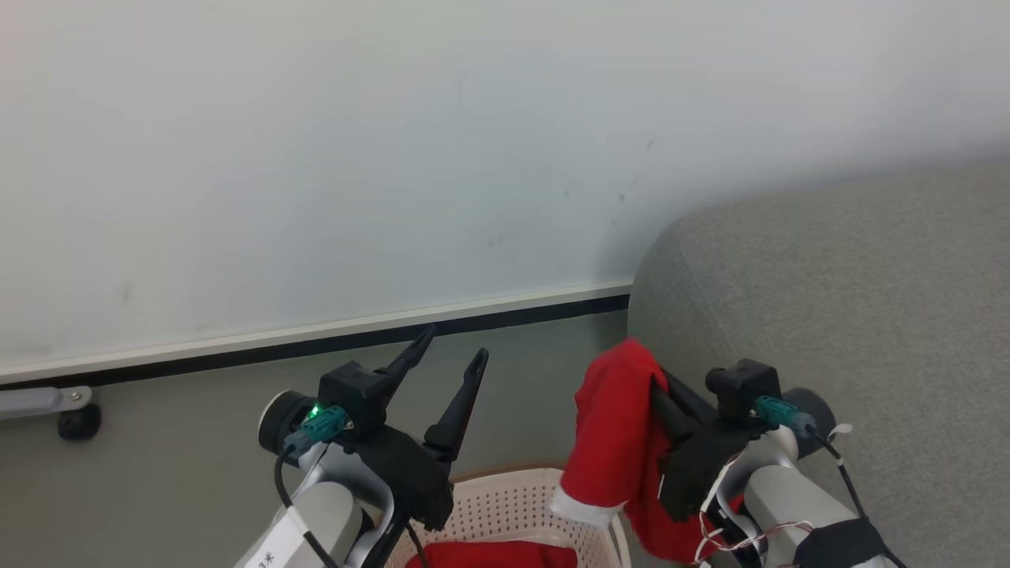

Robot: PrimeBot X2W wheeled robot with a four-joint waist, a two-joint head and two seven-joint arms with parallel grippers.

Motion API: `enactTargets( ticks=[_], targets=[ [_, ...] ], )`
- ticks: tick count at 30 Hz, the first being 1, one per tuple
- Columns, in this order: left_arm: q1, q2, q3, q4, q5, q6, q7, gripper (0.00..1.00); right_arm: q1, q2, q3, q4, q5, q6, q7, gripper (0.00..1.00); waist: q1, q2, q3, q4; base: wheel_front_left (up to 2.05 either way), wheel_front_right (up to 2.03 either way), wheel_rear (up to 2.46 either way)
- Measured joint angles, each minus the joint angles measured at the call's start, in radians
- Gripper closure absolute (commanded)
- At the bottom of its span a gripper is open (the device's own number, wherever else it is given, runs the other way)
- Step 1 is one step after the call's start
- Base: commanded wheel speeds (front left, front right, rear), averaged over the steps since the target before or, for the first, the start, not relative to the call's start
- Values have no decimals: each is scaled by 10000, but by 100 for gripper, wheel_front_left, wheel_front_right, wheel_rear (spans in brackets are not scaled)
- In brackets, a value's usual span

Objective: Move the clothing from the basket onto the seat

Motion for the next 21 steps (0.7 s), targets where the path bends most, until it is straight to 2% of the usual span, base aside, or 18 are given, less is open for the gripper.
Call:
enactTargets(
  ticks=[21],
  targets=[
    [2195,196,-341,-1051,-12,67,-441,0,1056,-1440,-190,-2238,-788,-543,0,100,0,0,-83,-1986,0,0,0]
  ],
)
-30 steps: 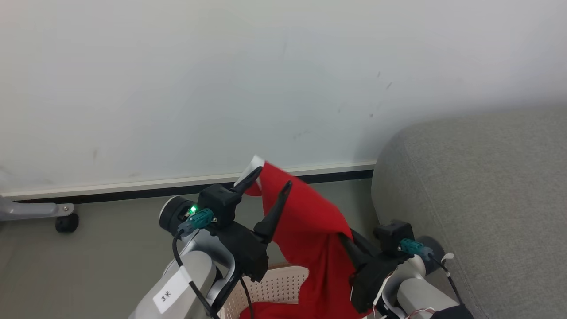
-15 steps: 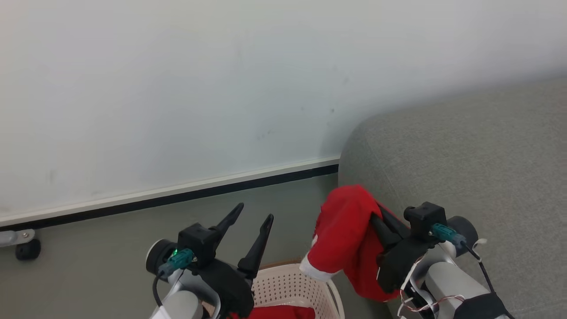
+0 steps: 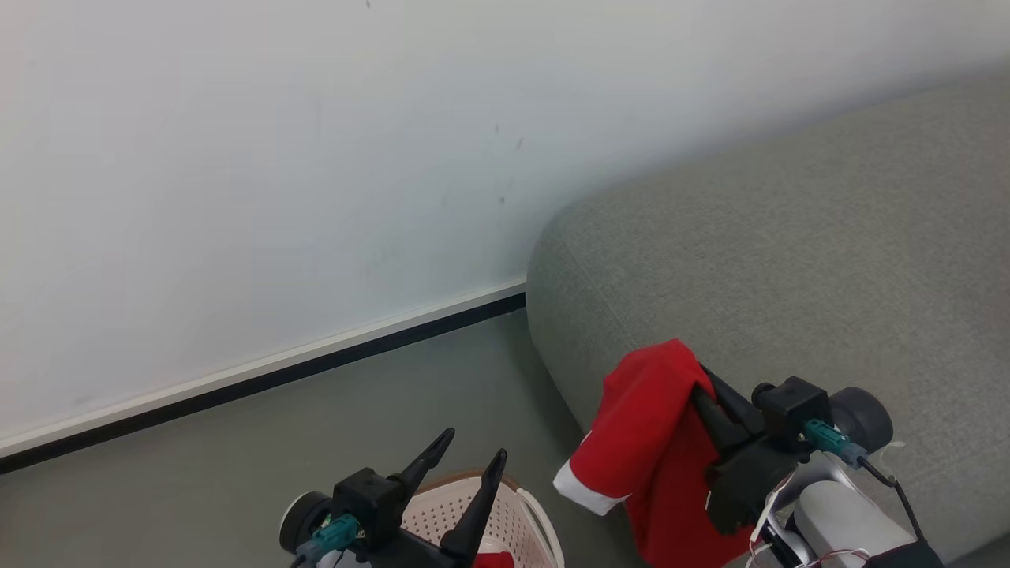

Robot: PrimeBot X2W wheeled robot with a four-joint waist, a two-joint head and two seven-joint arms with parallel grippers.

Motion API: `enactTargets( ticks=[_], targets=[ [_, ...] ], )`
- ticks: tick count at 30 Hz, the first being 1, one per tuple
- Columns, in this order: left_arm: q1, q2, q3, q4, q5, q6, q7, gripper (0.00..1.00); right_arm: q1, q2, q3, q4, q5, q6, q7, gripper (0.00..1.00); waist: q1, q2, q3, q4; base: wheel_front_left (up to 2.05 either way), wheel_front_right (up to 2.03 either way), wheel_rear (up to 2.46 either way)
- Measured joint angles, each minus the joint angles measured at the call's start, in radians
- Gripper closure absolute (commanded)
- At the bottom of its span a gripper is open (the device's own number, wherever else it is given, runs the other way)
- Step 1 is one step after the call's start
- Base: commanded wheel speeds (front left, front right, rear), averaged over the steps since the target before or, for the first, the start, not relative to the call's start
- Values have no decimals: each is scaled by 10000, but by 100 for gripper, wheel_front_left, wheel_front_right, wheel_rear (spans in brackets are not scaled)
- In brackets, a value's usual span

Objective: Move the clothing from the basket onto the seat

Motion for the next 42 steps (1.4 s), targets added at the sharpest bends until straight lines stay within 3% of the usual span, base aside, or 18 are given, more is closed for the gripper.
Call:
enactTargets(
  ticks=[12,22,30,42],
  targets=[
    [303,-33,-65,-343,196,194,-104,0,249,-832,-571,-1383,-90,-439,-2,100,0,0,214,-1059,0,0,0],
    [292,35,-161,-639,568,267,-119,0,333,-1095,-1043,-1866,-77,-642,0,100,0,0,771,-1187,0,0,0],
    [224,360,-150,-1091,796,355,-121,0,-857,-1085,-1338,-1653,48,-506,2,100,1,0,1359,-1064,0,0,0],
    [-734,953,-84,-2090,1269,349,207,0,-4580,-1152,-2243,-148,318,-56,274,100,2,1,2858,-775,0,0,0]
  ],
)
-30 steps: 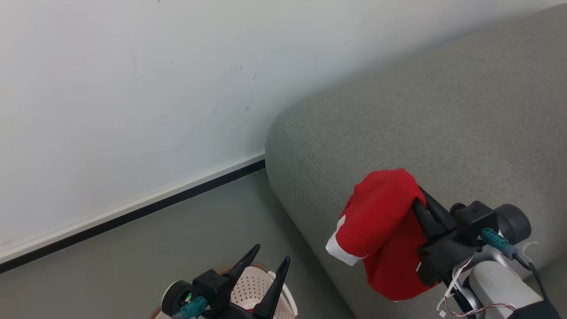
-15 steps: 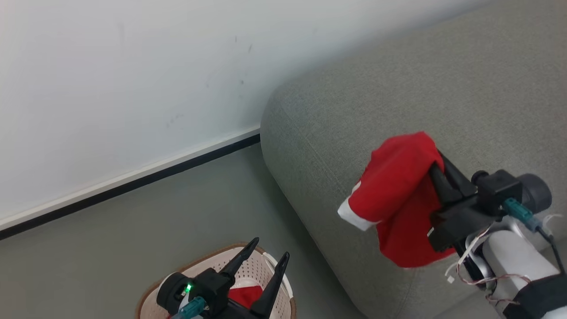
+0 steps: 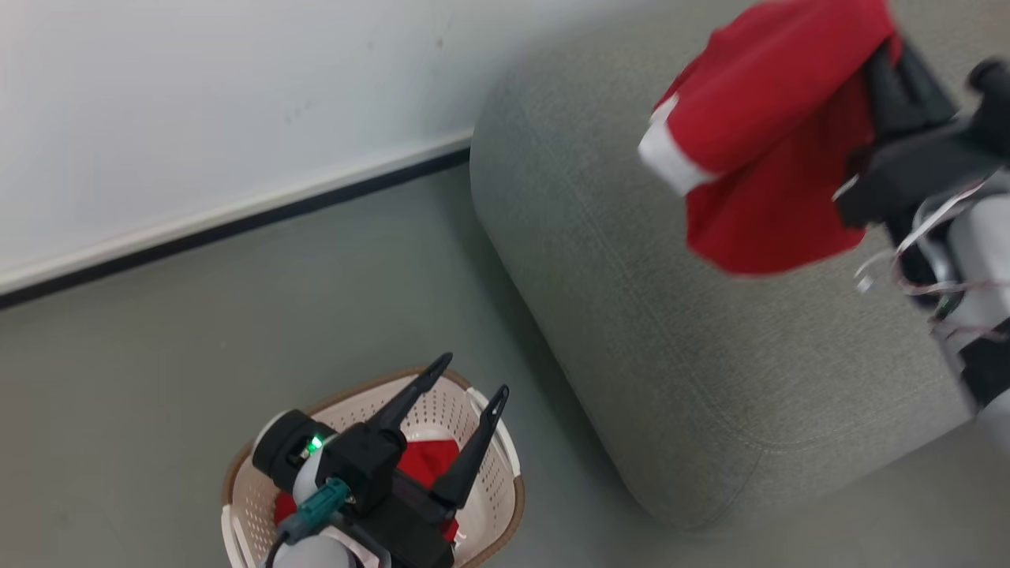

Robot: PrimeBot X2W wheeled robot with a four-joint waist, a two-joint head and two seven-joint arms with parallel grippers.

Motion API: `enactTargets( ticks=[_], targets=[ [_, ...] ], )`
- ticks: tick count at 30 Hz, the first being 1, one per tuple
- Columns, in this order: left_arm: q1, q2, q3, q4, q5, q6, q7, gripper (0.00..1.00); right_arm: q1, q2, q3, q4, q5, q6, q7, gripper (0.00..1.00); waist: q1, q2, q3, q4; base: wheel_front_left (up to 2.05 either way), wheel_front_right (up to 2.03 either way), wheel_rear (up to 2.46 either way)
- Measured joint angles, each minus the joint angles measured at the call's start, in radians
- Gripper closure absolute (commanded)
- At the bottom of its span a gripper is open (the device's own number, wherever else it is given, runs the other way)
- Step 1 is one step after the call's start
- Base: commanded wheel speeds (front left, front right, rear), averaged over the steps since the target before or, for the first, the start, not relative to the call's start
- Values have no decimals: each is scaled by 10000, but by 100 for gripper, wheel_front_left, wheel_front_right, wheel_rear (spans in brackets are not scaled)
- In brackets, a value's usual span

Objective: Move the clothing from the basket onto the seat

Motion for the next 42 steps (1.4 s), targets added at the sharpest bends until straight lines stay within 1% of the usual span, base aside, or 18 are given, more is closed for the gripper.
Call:
enactTargets(
  ticks=[5,6,7,8,13,24,28,32,35,42],
  targets=[
    [-261,226,86,-437,88,2,180,0,-1118,-360,-500,627,119,79,13,100,0,0,628,187,0,0,0],
    [-261,226,86,-437,88,2,180,0,-1118,-360,-500,627,119,79,13,100,0,0,628,187,0,0,0],
    [-320,268,111,-629,136,8,249,0,-1491,-593,-671,897,157,82,54,100,0,0,882,273,0,0,0],
    [-320,268,111,-629,136,8,249,0,-1491,-593,-671,897,157,82,54,100,0,0,882,273,0,0,0],
    [-554,489,196,-1122,316,90,462,0,-2173,-1011,-1083,1567,374,132,81,100,0,0,1523,497,0,0,0],
    [-1320,924,286,-2197,719,94,1062,0,-3241,-1442,-1237,2460,259,90,77,100,0,1,2983,859,0,0,0],
    [-1631,1145,314,-2548,918,92,1350,0,-3521,-1452,-1254,2683,207,50,44,100,0,1,3518,927,0,0,0],
    [-1918,1333,401,-2844,1131,90,1578,0,-3713,-1436,-1258,3009,-42,-270,-25,100,0,1,4053,945,0,0,0],
    [-2078,1402,395,-2897,1189,86,1707,0,-3717,-1264,-1275,3494,-54,-468,-100,100,0,1,4428,925,0,0,0],
    [-2123,1406,336,-2844,1231,77,1848,0,-3370,-663,-1216,4278,-33,-468,-190,100,-1,1,4991,793,0,0,0]
  ],
)
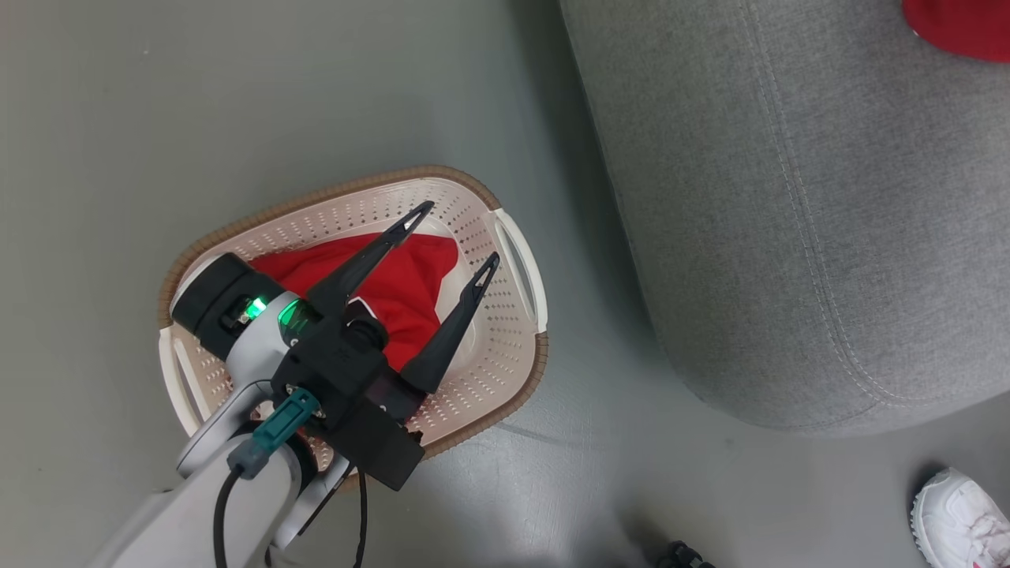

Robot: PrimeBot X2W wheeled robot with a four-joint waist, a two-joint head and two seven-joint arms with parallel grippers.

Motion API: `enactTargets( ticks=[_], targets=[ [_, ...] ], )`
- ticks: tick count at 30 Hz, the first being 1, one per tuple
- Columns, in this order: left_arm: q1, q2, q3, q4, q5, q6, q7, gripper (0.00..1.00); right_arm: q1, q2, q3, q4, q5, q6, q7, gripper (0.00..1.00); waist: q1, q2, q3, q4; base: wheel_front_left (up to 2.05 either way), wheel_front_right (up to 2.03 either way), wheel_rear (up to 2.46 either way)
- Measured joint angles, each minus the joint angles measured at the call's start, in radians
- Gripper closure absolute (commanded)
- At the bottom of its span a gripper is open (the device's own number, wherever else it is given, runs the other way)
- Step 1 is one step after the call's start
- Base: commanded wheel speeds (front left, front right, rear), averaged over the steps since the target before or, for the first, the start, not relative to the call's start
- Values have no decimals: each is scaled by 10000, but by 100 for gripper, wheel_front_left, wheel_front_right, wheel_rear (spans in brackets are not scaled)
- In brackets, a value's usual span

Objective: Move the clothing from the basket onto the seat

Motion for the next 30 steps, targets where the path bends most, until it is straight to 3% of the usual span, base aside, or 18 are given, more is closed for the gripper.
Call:
enactTargets(
  ticks=[1,3,4,5,14,23,30],
  targets=[
    [0,4,-2,33,0,0,0,0,69,84,-2,104,4,0,-2,100,0,0,26,-35,0,0,0],
    [-7,-15,-35,102,0,-21,0,0,185,236,-88,263,123,-2,-6,78,0,0,37,-102,0,0,0],
    [-9,-23,-48,155,0,-71,0,0,234,276,-130,313,197,-4,-13,56,0,0,24,-121,0,0,0],
    [-9,-29,-63,207,0,-75,0,0,289,293,-140,372,242,-4,-13,0,0,0,-3,-131,0,0,0],
    [35,-146,4,619,-109,-59,-244,0,1302,702,-17,468,207,2,-84,0,-2,-1,-481,-224,0,0,0],
    [341,-399,330,1254,-364,201,-863,0,2393,1231,228,-326,-213,-2,-84,0,-2,-1,-1325,-263,0,0,0],
    [650,-725,598,1806,-767,384,-1365,0,3132,1208,238,-1137,-401,-90,-86,0,-3,-4,-2156,-149,0,0,0]
  ],
)
